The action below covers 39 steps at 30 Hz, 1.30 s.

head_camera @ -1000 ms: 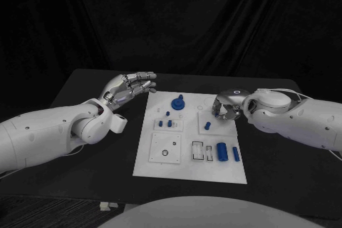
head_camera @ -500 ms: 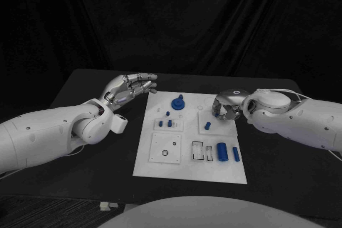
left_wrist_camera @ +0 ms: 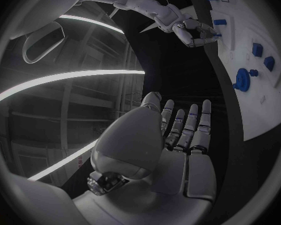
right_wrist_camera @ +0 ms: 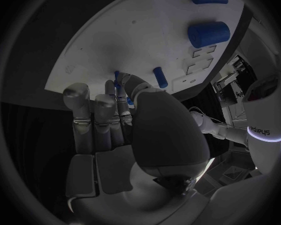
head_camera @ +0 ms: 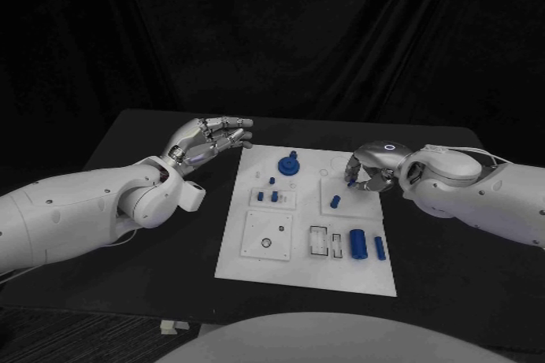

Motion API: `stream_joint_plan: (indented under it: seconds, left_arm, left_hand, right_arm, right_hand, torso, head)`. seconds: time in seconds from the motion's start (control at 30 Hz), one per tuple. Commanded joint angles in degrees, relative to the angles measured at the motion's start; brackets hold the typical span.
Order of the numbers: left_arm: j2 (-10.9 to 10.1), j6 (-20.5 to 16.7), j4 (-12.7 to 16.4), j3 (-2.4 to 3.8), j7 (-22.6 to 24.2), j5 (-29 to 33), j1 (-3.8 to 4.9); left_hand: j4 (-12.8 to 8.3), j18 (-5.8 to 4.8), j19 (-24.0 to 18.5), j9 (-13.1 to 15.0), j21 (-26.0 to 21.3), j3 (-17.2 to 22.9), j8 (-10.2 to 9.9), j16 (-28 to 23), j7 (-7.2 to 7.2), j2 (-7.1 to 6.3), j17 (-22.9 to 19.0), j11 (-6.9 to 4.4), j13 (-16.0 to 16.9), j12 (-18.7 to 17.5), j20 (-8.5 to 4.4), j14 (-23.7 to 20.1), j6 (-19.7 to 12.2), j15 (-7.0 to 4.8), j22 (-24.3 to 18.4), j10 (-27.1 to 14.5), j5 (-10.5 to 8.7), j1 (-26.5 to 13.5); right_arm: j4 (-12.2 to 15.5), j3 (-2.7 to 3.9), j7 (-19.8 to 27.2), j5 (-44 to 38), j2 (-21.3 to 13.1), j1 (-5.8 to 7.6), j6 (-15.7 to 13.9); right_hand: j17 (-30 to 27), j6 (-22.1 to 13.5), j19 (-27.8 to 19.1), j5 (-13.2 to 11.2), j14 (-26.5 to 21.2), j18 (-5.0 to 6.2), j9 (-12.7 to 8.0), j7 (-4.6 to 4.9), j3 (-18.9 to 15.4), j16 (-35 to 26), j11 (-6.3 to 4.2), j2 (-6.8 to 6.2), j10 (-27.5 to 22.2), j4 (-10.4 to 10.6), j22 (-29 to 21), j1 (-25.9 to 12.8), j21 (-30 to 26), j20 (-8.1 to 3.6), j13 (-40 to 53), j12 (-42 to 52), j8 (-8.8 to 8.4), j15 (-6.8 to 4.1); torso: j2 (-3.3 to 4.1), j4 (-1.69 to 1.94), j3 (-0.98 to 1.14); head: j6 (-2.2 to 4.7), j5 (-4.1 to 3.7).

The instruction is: Assemble the parts on the task board

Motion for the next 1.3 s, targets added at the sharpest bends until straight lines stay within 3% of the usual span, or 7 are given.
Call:
stream_joint_plan:
  seconds: [0.03,0.33,0.57,0.77,0.9,1.1,1.3]
  left_arm:
    - [0.0,0.5,0.1,0.06,2.6,0.4,-0.08]
    - [0.1,0.7,-0.1,0.05,2.3,0.4,-0.08]
    - [0.3,0.8,-0.3,0.05,2.2,0.4,-0.11]
    - [0.3,1.0,-0.5,0.05,2.1,0.4,-0.20]
    - [0.4,1.1,-0.5,0.05,2.0,0.4,-0.29]
    - [0.6,1.3,-0.5,0.05,1.9,0.4,-0.36]
    - [0.7,1.3,-0.6,0.05,1.8,0.4,-0.40]
  left_hand:
    - [-0.1,-0.44,0.4,0.0,0.4,0.3,0.3,0.4,-0.04,-0.02,0.0,-0.02,0.1,0.2,0.02,0.4,0.4,0.02,-0.1,0.4,0.19,0.5]
    - [-0.2,-0.45,0.5,0.0,0.4,0.4,0.3,0.4,-0.02,-0.10,0.0,0.05,0.1,0.2,0.01,0.5,0.5,0.02,-0.1,0.5,0.26,0.6]
    - [-0.2,-0.46,0.5,0.0,0.4,0.5,0.3,0.4,-0.01,-0.13,0.0,0.08,0.0,0.2,0.00,0.5,0.5,0.02,-0.1,0.6,0.32,0.7]
    - [-0.3,-0.47,0.5,0.0,0.4,0.5,0.3,0.4,0.00,-0.15,0.0,0.11,0.0,0.1,-0.01,0.5,0.5,0.02,-0.2,0.6,0.36,0.8]
    - [-0.3,-0.47,0.5,0.0,0.4,0.6,0.3,0.4,0.00,-0.15,0.0,0.13,0.0,0.1,-0.01,0.5,0.5,0.00,-0.2,0.6,0.39,0.8]
    - [-0.4,-0.48,0.5,0.0,0.4,0.6,0.2,0.3,0.01,-0.14,0.0,0.15,0.0,0.1,-0.02,0.5,0.5,-0.01,-0.2,0.7,0.40,0.9]
    - [-0.4,-0.48,0.5,0.0,0.4,0.8,0.2,0.3,0.05,-0.06,-0.1,0.21,0.0,0.1,-0.04,0.5,0.5,-0.03,-0.2,0.7,0.42,0.9]
  right_arm:
    - [1.5,0.16,0.6,-0.3,-0.8,1.12,-5.1]
    - [7.3,0.16,-0.2,-0.3,-4.0,4.16,-5.6]
    - [12.6,0.13,-0.7,-0.3,-5.2,4.76,-3.7]
    - [17.0,0.10,-1.3,-0.3,-4.6,3.93,-0.4]
    - [19.1,0.08,-0.9,-0.7,-2.3,2.63,1.1]
    - [18.6,0.08,-0.6,-1.7,1.2,1.23,2.6]
    - [15.8,0.08,-0.5,-2.1,5.1,-0.34,4.2]
  right_hand:
    - [0.1,0.2,0.5,0.4,0.4,-0.17,-0.1,0.13,0.1,0.0,0.08,0.23,0.4,-0.4,5.9,0.3,0.3,0.05,0.0,0.3,-0.06,0.00]
    - [-0.1,-0.3,0.5,0.4,0.4,-0.20,-0.2,0.26,0.1,-0.2,0.20,0.18,0.2,-0.4,5.9,0.4,0.4,0.06,-0.1,0.2,-0.42,0.06]
    - [0.0,-0.7,0.5,0.1,0.5,-0.20,-0.2,0.36,0.1,-0.1,0.29,0.20,0.1,-0.3,5.9,0.4,0.3,0.09,-0.1,0.0,-0.75,0.13]
    - [-0.1,-1.6,0.4,-0.1,0.5,-0.16,-0.6,0.62,0.4,-0.2,0.48,0.24,-0.2,-0.4,5.8,0.7,0.1,0.17,-0.2,-0.3,-1.54,0.26]
    - [-0.2,-1.8,0.3,0.5,0.5,-0.08,-0.7,0.72,0.7,-0.3,0.57,0.21,-0.4,-0.7,5.8,1.1,-0.4,0.20,-0.3,-0.5,-1.84,0.31]
    - [-0.2,-1.9,0.2,0.6,0.5,-0.06,-0.8,0.77,0.8,-0.3,0.60,0.19,-0.4,-0.8,5.7,1.2,-0.5,0.21,-0.3,-0.5,-1.98,0.32]
    - [0.1,-2.3,0.3,0.6,0.7,-0.06,-1.1,0.90,0.9,-0.1,0.65,0.23,-0.2,-0.8,5.7,1.2,-0.4,0.25,-0.3,-0.5,-2.42,0.37]
  torso:
    - [-0.06,0.01,-0.01]
    - [0.03,0.01,-0.02]
    - [-0.01,0.03,-0.05]
    - [0.00,-0.08,-0.01]
    - [0.03,-0.03,0.00]
    - [0.09,-0.03,0.07]
    - [0.01,-0.16,0.02]
  head:
    - [-0.01,0.14]
    - [-0.01,0.33]
    - [-0.01,0.35]
    - [-0.01,0.60]
    - [-0.01,0.59]
    - [-0.01,0.81]
    - [-0.01,1.11]
